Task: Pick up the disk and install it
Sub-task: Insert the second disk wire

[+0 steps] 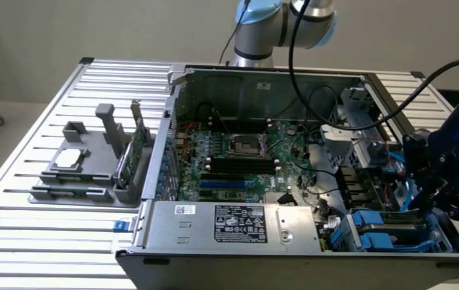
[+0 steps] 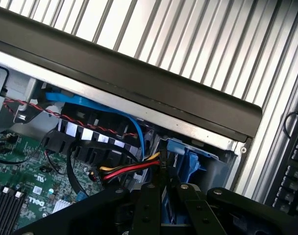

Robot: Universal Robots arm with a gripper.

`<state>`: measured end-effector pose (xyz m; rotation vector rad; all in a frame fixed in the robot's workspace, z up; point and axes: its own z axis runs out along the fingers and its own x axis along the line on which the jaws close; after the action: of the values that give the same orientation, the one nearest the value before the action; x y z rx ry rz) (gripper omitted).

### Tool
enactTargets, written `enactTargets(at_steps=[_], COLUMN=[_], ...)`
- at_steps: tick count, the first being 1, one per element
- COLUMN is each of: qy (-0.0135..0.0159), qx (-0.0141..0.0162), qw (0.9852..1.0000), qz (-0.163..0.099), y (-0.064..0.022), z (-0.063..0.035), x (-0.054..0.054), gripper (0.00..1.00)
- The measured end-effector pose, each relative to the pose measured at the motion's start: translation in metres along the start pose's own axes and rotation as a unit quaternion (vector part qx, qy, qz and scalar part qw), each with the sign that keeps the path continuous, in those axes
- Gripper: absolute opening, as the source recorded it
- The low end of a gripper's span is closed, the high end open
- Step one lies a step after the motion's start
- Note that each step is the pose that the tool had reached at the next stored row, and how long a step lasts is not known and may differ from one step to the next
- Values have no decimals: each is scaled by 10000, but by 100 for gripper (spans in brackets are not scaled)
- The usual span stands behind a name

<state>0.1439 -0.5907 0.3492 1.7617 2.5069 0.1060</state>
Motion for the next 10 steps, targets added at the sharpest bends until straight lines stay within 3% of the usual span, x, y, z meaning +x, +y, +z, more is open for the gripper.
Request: enactTargets(at_steps=[2,6,8,10], qy=[16,19,-4,-46], qx=[-4,15,37,65], qw=[10000,10000,9999,9999], qz=[32,91,111,129], y=[-1,-5,-6,-8], z=[-8,-12,-14,-13], x=[0,0,0,1], gripper=[17,17,17,17])
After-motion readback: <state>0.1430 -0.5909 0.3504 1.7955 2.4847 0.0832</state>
